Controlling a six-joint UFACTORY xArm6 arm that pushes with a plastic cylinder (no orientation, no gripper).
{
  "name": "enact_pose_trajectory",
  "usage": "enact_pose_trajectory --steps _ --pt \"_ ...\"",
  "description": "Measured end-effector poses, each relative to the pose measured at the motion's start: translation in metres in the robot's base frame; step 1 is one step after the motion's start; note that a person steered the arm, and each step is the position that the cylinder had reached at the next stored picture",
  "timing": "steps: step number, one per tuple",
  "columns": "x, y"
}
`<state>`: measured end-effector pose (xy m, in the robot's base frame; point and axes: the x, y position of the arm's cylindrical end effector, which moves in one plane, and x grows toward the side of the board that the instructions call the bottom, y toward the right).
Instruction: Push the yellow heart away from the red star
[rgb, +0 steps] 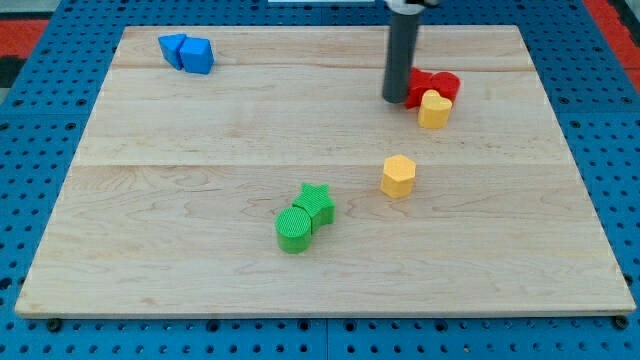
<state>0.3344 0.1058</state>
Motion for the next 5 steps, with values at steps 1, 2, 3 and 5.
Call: enact_pose_trajectory --steps 1,2,3,5 --pt "0.000 0.001" --pt "0.001 -0.008" --pt "0.058 -0.030" --pt "0.080 0.085"
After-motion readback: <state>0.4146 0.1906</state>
